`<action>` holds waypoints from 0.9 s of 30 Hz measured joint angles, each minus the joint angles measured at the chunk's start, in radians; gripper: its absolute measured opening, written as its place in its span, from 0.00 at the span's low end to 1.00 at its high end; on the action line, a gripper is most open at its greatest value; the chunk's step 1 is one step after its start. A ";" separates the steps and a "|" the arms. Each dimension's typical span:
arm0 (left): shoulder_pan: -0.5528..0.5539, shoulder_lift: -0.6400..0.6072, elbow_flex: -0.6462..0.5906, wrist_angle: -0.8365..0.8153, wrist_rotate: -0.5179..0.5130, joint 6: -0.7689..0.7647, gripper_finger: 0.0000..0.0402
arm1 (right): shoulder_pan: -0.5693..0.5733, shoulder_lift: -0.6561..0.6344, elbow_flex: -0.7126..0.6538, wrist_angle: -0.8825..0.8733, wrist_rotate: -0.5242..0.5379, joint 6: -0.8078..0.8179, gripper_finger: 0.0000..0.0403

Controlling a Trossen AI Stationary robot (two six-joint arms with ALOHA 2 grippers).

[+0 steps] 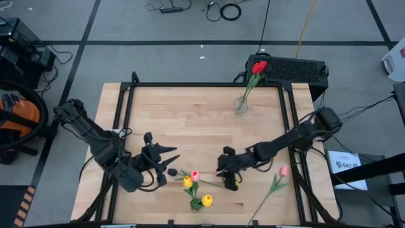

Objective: Sort flowers into vase by color
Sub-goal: Put the black flower into the transparent vase

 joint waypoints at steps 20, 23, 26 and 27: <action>0.002 -0.274 -0.224 -0.091 0.000 -0.133 0.33 | 0.030 0.419 0.057 0.525 0.100 -0.081 0.41; 0.002 -0.316 -0.262 -0.066 -0.001 -0.136 0.33 | 0.034 0.452 0.059 0.540 0.127 -0.072 0.40; 0.002 -0.335 -0.284 -0.076 -0.001 -0.156 0.33 | 0.035 0.468 0.061 0.529 0.155 -0.058 0.38; 0.002 -0.337 -0.285 -0.087 0.000 -0.158 0.33 | 0.035 0.467 0.061 0.516 0.164 -0.056 0.36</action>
